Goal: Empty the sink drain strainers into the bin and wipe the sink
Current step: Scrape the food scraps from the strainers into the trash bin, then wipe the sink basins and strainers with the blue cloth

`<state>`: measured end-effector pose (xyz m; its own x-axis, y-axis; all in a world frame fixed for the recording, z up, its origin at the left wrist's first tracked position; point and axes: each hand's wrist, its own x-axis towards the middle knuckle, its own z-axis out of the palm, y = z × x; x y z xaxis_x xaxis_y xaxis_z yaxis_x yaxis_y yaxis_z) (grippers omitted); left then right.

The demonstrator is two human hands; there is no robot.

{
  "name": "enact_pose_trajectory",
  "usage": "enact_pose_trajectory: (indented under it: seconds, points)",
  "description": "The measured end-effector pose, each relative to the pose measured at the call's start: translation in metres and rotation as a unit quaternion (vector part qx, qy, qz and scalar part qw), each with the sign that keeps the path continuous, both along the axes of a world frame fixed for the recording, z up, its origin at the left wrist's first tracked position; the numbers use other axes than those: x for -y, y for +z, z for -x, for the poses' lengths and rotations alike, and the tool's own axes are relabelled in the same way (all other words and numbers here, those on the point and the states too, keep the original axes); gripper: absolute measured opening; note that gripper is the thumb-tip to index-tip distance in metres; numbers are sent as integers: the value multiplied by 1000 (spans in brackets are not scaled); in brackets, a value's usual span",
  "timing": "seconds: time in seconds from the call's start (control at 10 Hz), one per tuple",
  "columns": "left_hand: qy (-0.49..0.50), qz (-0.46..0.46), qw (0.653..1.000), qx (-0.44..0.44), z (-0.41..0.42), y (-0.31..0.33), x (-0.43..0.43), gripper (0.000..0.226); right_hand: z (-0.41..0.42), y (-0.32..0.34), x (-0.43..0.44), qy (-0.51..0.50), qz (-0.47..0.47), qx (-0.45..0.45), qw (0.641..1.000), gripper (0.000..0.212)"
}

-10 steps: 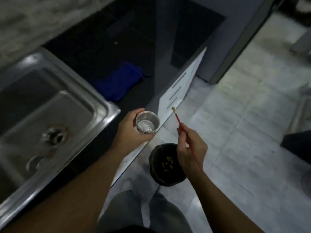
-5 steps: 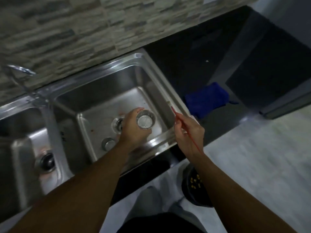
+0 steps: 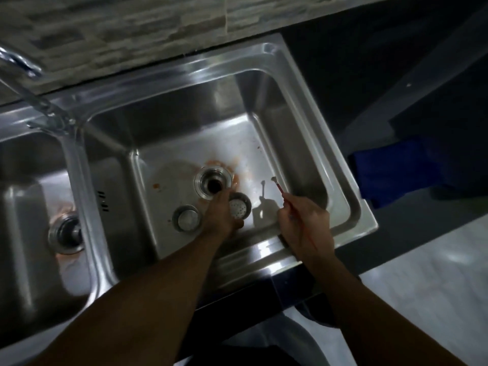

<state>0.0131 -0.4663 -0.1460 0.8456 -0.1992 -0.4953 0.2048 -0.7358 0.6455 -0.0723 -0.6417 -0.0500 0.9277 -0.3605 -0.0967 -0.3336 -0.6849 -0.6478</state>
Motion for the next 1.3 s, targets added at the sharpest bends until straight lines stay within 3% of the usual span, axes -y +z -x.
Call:
enact_pose_trajectory:
  seconds: [0.1,0.4,0.6,0.7,0.9,1.0,1.1,1.3]
  points:
    - [-26,-8,1000,-9,-3,-8,5,92,5,6,2,20,-1,15,1000,24]
    - [-51,4,999,13,-7,-25,16,106,-4,-1,-2,12,23,45,999,21]
    - [-69,-9,997,-15,-3,-15,10,141,-4,2,-1,9,1,23,1000,21]
    - [-61,0,998,-12,3,0,2,135,-6,3,0,14,-11,19,1000,19]
    - [-69,1,996,55,27,41,-11,71,-6,6,-3,-37,-54,55,996,21]
    - [-105,-55,989,90,42,56,-15,39,-3,14,-1,-8,-62,76,995,24]
    - [-149,-87,976,133,70,70,1,53,-1,25,17,19,-65,106,992,31]
    - [-187,-133,962,148,89,80,44,52,-32,51,82,35,-88,130,987,34]
